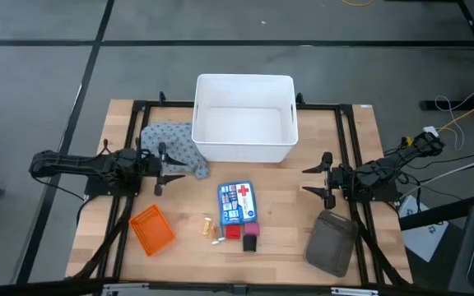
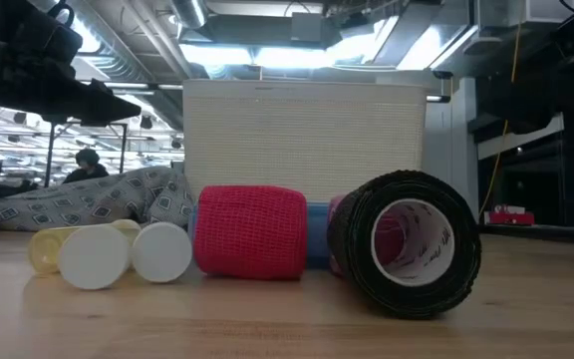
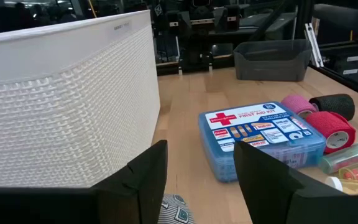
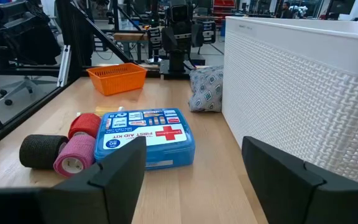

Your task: Pick & place medical supplies in basket/bin

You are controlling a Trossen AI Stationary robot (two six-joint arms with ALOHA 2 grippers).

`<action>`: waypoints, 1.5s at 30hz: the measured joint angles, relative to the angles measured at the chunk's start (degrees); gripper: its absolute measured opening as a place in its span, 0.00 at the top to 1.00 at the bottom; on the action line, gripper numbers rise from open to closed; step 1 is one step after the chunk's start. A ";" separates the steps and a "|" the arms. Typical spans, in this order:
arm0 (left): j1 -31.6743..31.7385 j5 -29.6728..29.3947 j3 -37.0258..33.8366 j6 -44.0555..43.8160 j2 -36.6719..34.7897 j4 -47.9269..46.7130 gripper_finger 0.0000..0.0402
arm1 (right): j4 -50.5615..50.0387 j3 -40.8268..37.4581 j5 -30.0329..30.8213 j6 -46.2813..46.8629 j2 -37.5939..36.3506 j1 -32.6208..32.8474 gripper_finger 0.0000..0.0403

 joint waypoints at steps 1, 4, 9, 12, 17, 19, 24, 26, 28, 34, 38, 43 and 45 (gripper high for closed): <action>-0.02 0.00 0.02 0.04 0.00 0.00 0.55 | 0.00 0.00 0.01 -0.01 0.01 -0.01 0.34; 0.00 0.01 0.00 0.00 0.00 0.00 0.55 | -0.01 0.01 0.00 0.00 0.00 0.01 0.34; -0.01 0.01 0.00 0.04 0.02 0.00 0.55 | 0.00 0.00 0.01 0.01 0.01 0.01 0.34; -0.01 0.01 0.01 0.00 0.01 0.00 0.55 | -0.01 0.00 0.01 -0.01 -0.01 0.00 0.34; -0.01 0.00 0.01 0.04 0.00 0.00 0.55 | 0.00 0.02 -0.01 0.01 0.01 0.01 0.34; 0.00 0.02 0.01 0.00 0.00 0.00 0.55 | -0.02 0.02 -0.01 0.01 0.01 -0.01 0.34; -0.01 0.00 0.00 0.01 0.02 0.00 0.55 | 0.03 0.01 0.01 -0.01 0.00 0.00 0.34; -0.01 0.01 0.01 0.04 0.01 0.00 0.55 | 0.42 0.02 0.01 0.01 0.01 0.01 0.34; 0.00 0.01 0.02 0.01 0.02 0.00 0.55 | 0.53 0.02 0.01 -0.01 -0.01 0.01 0.34; -0.01 0.00 0.00 0.02 0.00 0.00 0.55 | 1.11 0.00 0.01 0.25 0.01 -0.03 0.34; 0.00 0.00 0.02 0.03 0.00 0.00 0.55 | 6.48 0.01 -1.29 0.24 -0.01 -0.03 0.34; -0.01 0.00 0.02 1.46 0.01 0.00 0.55 | 13.06 0.06 3.72 1.76 -0.01 -0.02 0.34; -0.02 -0.57 0.02 1.53 0.02 0.05 0.55 | 13.53 0.06 7.95 1.76 -0.01 -0.04 0.34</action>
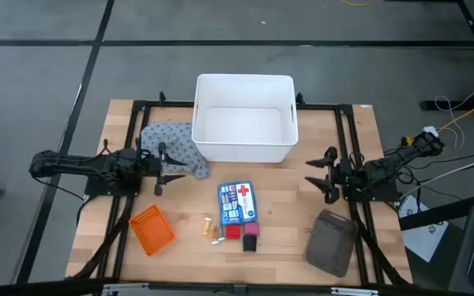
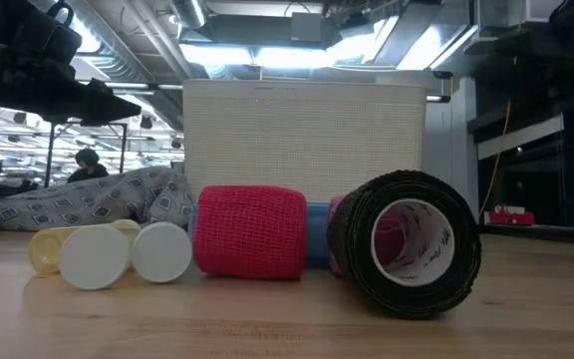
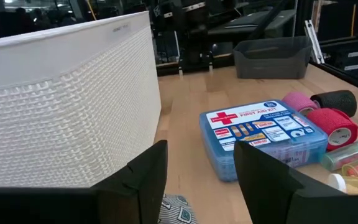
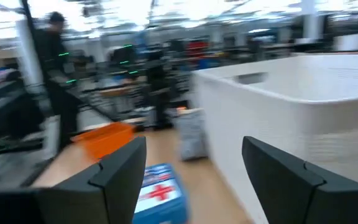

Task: Pick & place medical supplies in basket/bin
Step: Put the pink bandage into the black bin

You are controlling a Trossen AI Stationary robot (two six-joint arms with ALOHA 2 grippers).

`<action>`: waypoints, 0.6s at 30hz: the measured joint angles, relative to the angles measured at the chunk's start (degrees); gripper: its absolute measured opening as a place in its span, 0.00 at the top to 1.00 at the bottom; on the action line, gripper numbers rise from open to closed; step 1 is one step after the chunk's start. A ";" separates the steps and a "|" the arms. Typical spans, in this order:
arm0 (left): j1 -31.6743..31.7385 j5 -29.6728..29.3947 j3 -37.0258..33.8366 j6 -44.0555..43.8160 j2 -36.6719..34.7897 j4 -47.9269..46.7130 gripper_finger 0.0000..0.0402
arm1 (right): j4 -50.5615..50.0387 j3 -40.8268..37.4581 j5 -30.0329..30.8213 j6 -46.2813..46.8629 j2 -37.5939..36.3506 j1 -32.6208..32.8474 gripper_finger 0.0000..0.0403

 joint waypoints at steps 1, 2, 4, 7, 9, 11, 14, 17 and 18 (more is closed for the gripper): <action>0.00 -1.12 0.00 -0.03 -0.01 0.16 0.55 | 0.06 0.00 1.04 0.04 0.00 0.00 0.34; 0.01 -2.21 0.00 -0.04 -0.02 0.39 0.55 | -0.17 0.00 1.08 0.97 0.00 0.00 0.34; 0.02 -3.36 0.00 0.00 -0.02 0.56 0.55 | -0.26 0.00 -0.77 6.76 0.01 0.00 0.34; 0.02 -4.15 0.00 -0.01 -0.02 0.83 0.55 | 0.40 0.00 -6.28 14.12 0.75 -0.21 0.34; 0.02 -4.68 0.00 0.06 0.00 2.12 0.55 | 0.79 -0.03 -9.74 18.16 2.22 -0.31 0.34; 0.02 -4.31 0.00 0.00 -0.02 4.54 0.55 | 4.46 -0.04 -11.02 20.40 4.26 -0.33 0.34; 0.02 -4.32 0.02 -0.07 0.01 7.84 0.55 | 12.28 -0.04 -11.02 20.23 9.95 -0.33 0.34; 0.00 -6.04 0.20 -4.22 -0.05 10.35 0.55 | 21.06 0.00 -10.95 19.17 18.00 -0.34 0.34; 0.02 -6.37 0.35 -6.31 -0.05 11.10 0.55 | 22.73 -0.01 -10.79 19.46 20.93 -0.35 0.34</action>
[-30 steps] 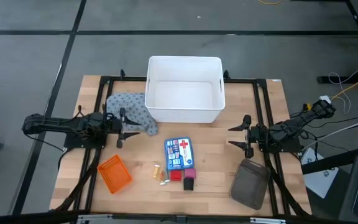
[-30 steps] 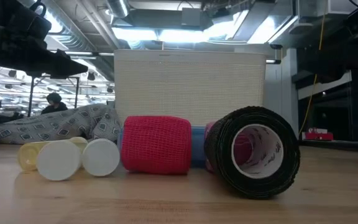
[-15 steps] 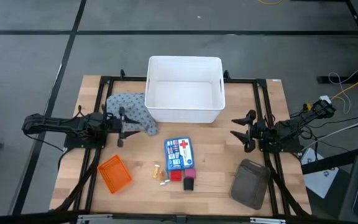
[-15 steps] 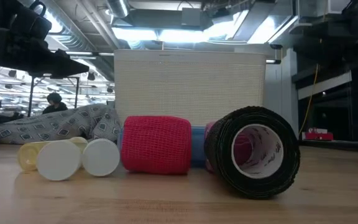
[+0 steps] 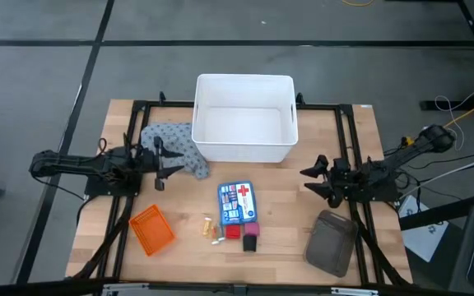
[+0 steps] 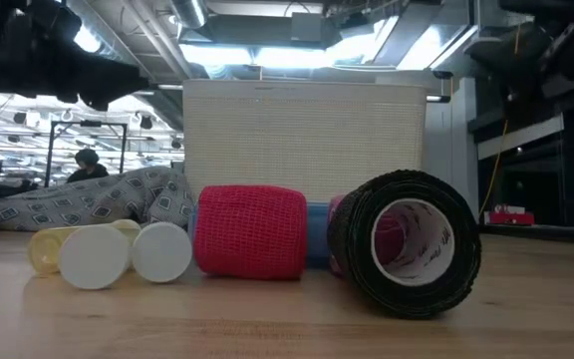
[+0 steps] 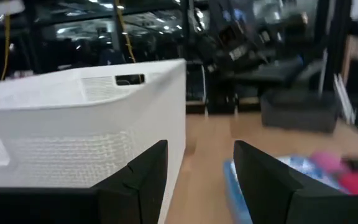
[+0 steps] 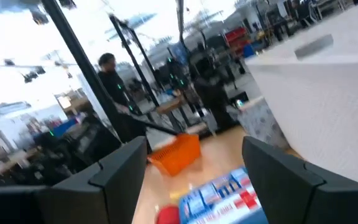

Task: Pick & place medical supplies in basket/bin
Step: Put the pink bandage into the black bin

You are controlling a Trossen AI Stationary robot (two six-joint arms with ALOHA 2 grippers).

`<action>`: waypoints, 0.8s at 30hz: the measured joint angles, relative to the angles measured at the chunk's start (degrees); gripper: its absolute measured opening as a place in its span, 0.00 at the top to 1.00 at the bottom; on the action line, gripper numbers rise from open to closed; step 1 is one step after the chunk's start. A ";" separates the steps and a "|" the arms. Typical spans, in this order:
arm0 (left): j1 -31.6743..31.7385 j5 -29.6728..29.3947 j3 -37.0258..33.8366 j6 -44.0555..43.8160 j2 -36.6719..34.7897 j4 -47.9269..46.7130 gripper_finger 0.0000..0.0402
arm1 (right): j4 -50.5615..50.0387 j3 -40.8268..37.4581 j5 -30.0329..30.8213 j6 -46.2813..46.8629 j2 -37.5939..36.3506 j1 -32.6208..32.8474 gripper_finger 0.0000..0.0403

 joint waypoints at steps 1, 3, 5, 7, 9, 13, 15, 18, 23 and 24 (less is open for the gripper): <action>0.00 -0.06 0.21 -1.34 0.01 0.15 0.55 | 1.43 -0.01 0.49 0.71 2.94 0.00 0.34; 0.00 0.20 0.48 -1.68 0.01 0.01 0.55 | 2.66 0.02 1.76 3.26 8.37 0.00 0.34; 0.00 1.04 0.61 -1.71 -0.14 0.15 0.55 | 2.25 0.81 1.96 6.37 14.25 0.00 0.34; 0.00 1.88 0.67 -1.81 -0.14 0.82 0.55 | 2.33 2.79 1.84 8.39 19.88 0.00 0.34; 0.00 2.43 0.72 -2.16 -0.16 1.69 0.55 | 2.47 5.74 1.77 8.46 25.48 0.00 0.34; -0.02 4.57 0.80 -2.34 -0.16 4.87 0.55 | 2.24 12.88 1.58 0.12 36.07 -0.06 0.34; -0.02 6.41 0.82 -2.34 -0.16 6.43 0.55 | 2.11 16.27 3.37 -7.35 39.90 -0.32 0.34; -0.02 7.95 0.87 -2.38 -0.16 8.19 0.55 | -0.43 21.22 4.37 -10.30 43.51 -1.14 0.34; -0.02 8.44 0.91 -12.02 -0.02 8.14 0.55 | -16.80 29.36 1.58 -6.20 44.58 -2.74 0.34; -0.02 8.48 0.96 -12.29 0.23 8.11 0.55 | -20.00 30.73 1.37 -5.06 44.58 -2.91 0.34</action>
